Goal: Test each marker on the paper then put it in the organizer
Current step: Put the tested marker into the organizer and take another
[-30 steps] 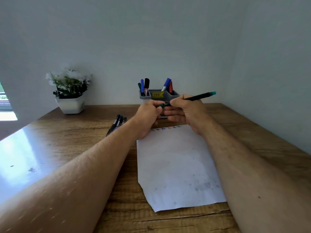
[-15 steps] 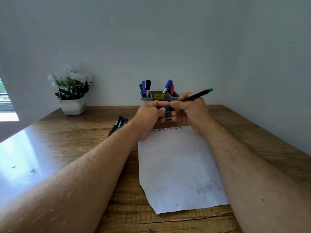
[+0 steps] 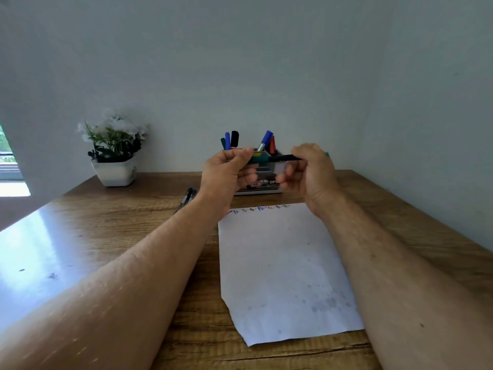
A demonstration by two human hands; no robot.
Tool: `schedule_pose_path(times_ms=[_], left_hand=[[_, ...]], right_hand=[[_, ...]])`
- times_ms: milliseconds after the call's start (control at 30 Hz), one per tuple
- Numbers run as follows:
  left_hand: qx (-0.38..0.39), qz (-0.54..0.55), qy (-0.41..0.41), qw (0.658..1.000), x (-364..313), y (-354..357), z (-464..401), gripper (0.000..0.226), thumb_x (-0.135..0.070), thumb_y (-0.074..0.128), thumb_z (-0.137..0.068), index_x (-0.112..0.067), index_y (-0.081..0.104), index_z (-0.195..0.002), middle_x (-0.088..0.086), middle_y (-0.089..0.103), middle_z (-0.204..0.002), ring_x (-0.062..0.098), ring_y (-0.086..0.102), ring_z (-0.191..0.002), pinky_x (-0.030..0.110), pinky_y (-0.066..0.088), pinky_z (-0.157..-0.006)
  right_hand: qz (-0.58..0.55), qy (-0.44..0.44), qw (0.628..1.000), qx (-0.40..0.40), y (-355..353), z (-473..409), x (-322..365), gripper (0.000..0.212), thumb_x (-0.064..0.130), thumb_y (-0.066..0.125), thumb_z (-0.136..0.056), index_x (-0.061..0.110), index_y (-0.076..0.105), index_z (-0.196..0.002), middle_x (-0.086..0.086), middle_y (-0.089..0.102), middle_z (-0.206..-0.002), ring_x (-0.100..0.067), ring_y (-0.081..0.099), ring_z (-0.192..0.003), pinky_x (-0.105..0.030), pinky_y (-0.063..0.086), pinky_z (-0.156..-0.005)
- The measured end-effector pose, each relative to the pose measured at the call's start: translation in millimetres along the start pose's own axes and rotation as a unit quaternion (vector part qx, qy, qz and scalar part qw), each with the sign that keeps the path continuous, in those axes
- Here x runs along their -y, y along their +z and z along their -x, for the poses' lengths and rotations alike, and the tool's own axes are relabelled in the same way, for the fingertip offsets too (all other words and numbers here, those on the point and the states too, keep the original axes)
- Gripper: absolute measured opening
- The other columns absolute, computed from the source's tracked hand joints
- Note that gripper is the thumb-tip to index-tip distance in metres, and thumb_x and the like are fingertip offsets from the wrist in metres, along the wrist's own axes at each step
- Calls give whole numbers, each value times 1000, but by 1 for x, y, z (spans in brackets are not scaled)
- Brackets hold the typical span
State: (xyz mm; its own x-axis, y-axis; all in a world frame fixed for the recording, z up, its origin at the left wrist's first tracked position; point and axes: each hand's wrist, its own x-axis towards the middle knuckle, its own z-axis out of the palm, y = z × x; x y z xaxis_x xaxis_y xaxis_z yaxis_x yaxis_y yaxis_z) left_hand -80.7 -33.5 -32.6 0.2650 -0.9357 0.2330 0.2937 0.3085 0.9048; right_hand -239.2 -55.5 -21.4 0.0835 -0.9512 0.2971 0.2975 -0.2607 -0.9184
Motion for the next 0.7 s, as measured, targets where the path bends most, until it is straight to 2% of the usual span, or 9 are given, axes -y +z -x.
schedule_pose_path(times_ms=[67, 133, 233, 333, 433, 467, 533, 700], left_hand=[[-29, -23, 2, 999, 0, -2, -1, 19, -26, 72, -87, -9, 65, -91, 8, 71, -74, 11, 64, -54, 20, 56, -52], [-57, -30, 7, 998, -1, -5, -2, 25, -29, 74, -85, -7, 67, -94, 8, 71, -73, 11, 63, -51, 19, 55, -50], [-94, -18, 16, 995, -3, -8, -3, 32, -28, 76, -84, -3, 68, -102, 10, 71, -77, 10, 63, -52, 18, 54, -49], [-119, 0, 17, 993, -6, -10, -5, 31, -25, 77, -82, -4, 68, -103, 12, 75, -87, 9, 66, -56, 18, 55, -52], [-136, 26, 25, 990, -8, -12, -7, 19, -19, 76, -82, -8, 70, -97, 9, 76, -92, 12, 73, -72, 18, 57, -58], [-138, 31, 30, 989, -8, -11, -7, 16, -16, 76, -83, -8, 71, -96, 7, 76, -92, 14, 74, -77, 19, 58, -61], [-139, 38, 39, 989, -9, -10, -6, 15, -11, 74, -85, -6, 72, -99, 6, 76, -90, 13, 74, -80, 19, 59, -64], [-149, 53, 37, 987, -9, -11, -7, 20, -4, 72, -86, -8, 68, -106, 3, 73, -90, 14, 74, -83, 22, 60, -69]], right_hand=[[22, -25, 999, -11, -2, -1, 0, 22, 11, 61, -91, 17, 47, -74, -2, 53, -50, -20, 55, -44, -25, 44, -42], [48, -42, 998, -9, -3, -1, 1, 21, 11, 68, -88, 17, 54, -74, -3, 59, -54, -20, 58, -47, -25, 45, -41], [117, -57, 991, 11, -1, 2, 1, 8, 10, 72, -85, 16, 68, -84, -7, 70, -67, -21, 65, -55, -25, 48, -45], [213, -72, 974, 32, 1, 3, -3, 14, 8, 71, -87, 17, 73, -98, -8, 73, -76, -15, 63, -55, -26, 51, -47], [323, -126, 938, 22, 4, 2, -11, 17, 14, 76, -84, 22, 74, -98, 6, 69, -77, 3, 59, -54, -11, 46, -52], [361, -149, 920, 15, 4, 1, -13, 17, 17, 78, -83, 24, 75, -98, 13, 67, -77, 7, 59, -58, -5, 43, -54], [407, -176, 896, 9, 4, 2, -14, 17, 21, 77, -83, 24, 73, -99, 20, 63, -77, 8, 59, -66, -1, 40, -55], [429, -194, 881, 35, 6, 5, -16, 15, 20, 70, -89, 23, 61, -101, 12, 61, -84, 6, 55, -64, -1, 36, -50]])
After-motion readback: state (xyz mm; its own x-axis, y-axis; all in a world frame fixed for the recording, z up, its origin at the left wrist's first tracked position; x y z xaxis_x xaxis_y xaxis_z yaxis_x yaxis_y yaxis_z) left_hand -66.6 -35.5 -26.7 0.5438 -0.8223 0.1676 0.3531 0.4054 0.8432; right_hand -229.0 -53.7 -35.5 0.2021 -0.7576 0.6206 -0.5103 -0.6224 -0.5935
